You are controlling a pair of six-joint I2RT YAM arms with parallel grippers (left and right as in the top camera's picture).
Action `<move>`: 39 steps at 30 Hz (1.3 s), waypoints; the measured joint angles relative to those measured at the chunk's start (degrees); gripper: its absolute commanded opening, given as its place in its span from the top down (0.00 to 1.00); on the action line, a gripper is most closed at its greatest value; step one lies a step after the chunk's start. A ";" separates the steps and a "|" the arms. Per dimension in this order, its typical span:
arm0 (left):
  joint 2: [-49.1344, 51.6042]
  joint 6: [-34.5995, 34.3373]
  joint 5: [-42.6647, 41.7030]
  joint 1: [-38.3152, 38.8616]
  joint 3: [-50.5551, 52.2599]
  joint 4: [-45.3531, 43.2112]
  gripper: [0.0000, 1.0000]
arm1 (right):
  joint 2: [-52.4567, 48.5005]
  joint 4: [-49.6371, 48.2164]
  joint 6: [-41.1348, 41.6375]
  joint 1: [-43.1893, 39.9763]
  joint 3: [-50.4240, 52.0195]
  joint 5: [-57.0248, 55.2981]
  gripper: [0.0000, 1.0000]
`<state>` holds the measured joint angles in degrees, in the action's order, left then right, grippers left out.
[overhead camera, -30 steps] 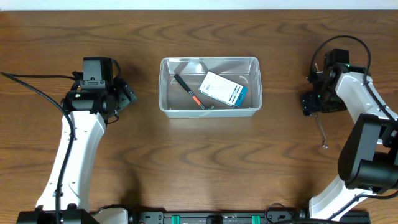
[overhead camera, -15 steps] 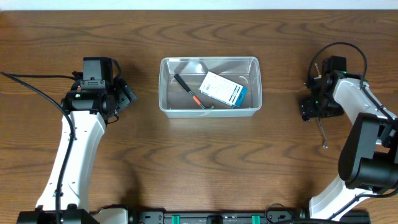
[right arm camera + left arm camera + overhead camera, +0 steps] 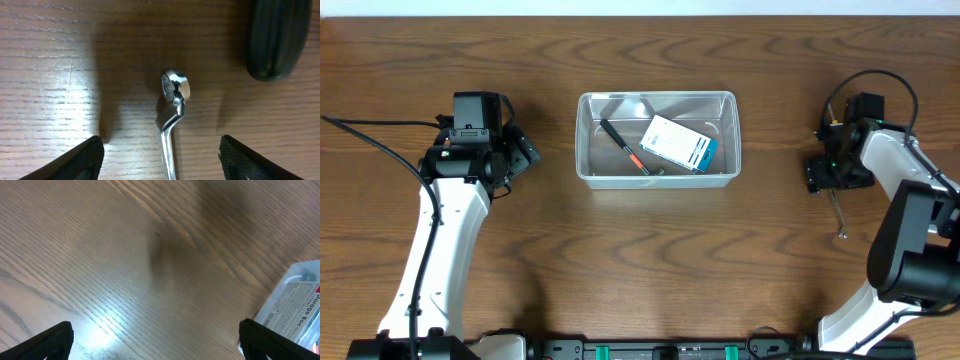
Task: Pack container
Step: 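Move the right gripper to the chrome wrench and grasp its end, then carry the wrench with the right gripper into the box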
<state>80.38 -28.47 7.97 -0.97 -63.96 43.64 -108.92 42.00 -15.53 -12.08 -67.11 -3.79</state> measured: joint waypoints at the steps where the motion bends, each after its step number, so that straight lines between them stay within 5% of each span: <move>1: 0.00 0.00 0.00 0.00 0.00 -0.02 0.02 | -0.42 -0.09 0.04 -0.17 0.00 0.50 0.24; 6: 0.00 0.00 0.00 0.00 0.00 -0.02 0.02 | -1.05 0.07 -0.11 -1.16 -0.22 3.43 0.30; 11: 0.00 0.00 0.00 0.00 0.00 -0.02 0.02 | -1.40 0.02 -0.26 -1.22 -0.55 4.59 0.58; 16: 0.00 0.00 0.00 0.00 0.00 -0.02 0.02 | -1.51 0.07 -0.17 -1.25 -0.66 4.52 0.62; 26: 0.00 0.00 0.00 0.00 0.00 -0.02 0.02 | -1.60 0.59 -0.15 -1.25 -0.81 4.37 0.98; 39: 0.00 0.00 -0.02 0.00 0.00 0.00 0.02 | -5.27 11.67 2.71 -1.14 -9.35 4.31 0.99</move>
<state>80.38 -28.47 7.94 -0.97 -63.96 43.64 -114.19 53.67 -12.82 -13.21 -76.47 0.51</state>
